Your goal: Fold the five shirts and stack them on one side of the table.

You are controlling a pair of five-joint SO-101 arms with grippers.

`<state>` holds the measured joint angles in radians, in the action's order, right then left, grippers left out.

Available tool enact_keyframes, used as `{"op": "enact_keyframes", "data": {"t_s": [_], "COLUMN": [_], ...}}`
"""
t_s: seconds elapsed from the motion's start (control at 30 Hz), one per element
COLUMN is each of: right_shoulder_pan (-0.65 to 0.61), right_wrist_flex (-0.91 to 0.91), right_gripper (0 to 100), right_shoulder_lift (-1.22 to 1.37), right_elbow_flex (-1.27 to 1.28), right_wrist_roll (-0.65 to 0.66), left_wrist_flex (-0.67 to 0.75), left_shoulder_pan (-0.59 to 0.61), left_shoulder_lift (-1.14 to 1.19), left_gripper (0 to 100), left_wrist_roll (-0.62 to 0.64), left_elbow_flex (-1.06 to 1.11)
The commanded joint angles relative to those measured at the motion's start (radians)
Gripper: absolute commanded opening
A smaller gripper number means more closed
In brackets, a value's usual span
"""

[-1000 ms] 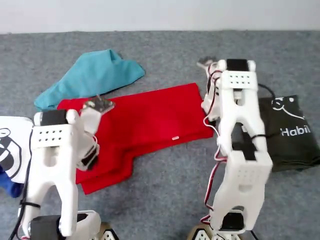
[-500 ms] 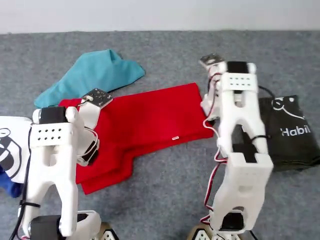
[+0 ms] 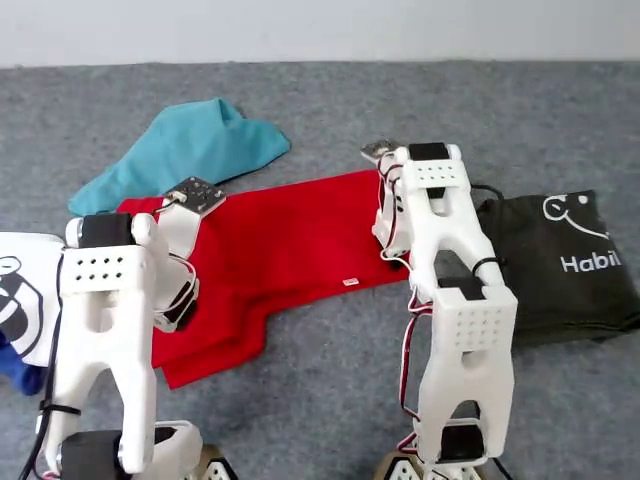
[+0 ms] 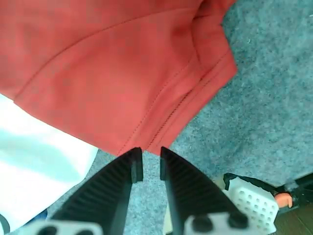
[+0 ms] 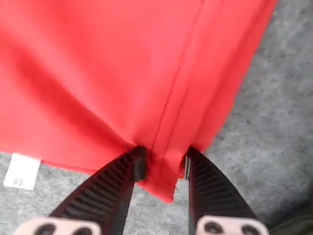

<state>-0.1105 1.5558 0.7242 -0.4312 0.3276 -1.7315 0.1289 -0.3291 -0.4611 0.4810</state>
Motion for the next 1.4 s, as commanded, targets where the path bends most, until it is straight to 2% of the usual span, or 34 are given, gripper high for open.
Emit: {"op": "enact_keyframes", "data": {"t_s": [0.0, 0.17, 0.33, 0.5, 0.7, 1.07, 1.37], "right_shoulder_pan": [0.022, 0.047, 0.048, 0.059, 0.11, 0.2, 0.286], "right_wrist_flex": [-0.005, -0.004, 0.038, 0.048, 0.058, 0.234, 0.185], "right_gripper": [14.4, 14.3, 13.6, 0.7, 1.1, 1.1, 1.1], "right_shoulder_lift": [0.022, 0.044, 0.079, 0.082, 0.07, -0.11, -0.104], "right_elbow_flex": [-0.002, 0.0, -0.002, -0.002, -0.002, -0.012, 0.118], "right_wrist_roll": [-0.005, 0.0, 0.078, 0.112, 0.114, 0.112, 0.112], "left_wrist_flex": [-0.023, -0.023, -0.023, -0.023, -0.023, -0.023, -0.023], "left_shoulder_pan": [0.002, -0.002, -0.005, -0.005, 0.002, -0.003, -0.005], "left_shoulder_lift": [-0.029, -0.029, -0.029, -0.029, -0.029, -0.029, -0.029], "left_gripper": [7, 7, 7, 7, 7, 7, 7], "left_wrist_roll": [0.009, 0.009, 0.009, 0.009, 0.009, 0.009, 0.009], "left_elbow_flex": [-0.002, -0.002, -0.002, -0.001, -0.001, -0.001, 0.045]}}
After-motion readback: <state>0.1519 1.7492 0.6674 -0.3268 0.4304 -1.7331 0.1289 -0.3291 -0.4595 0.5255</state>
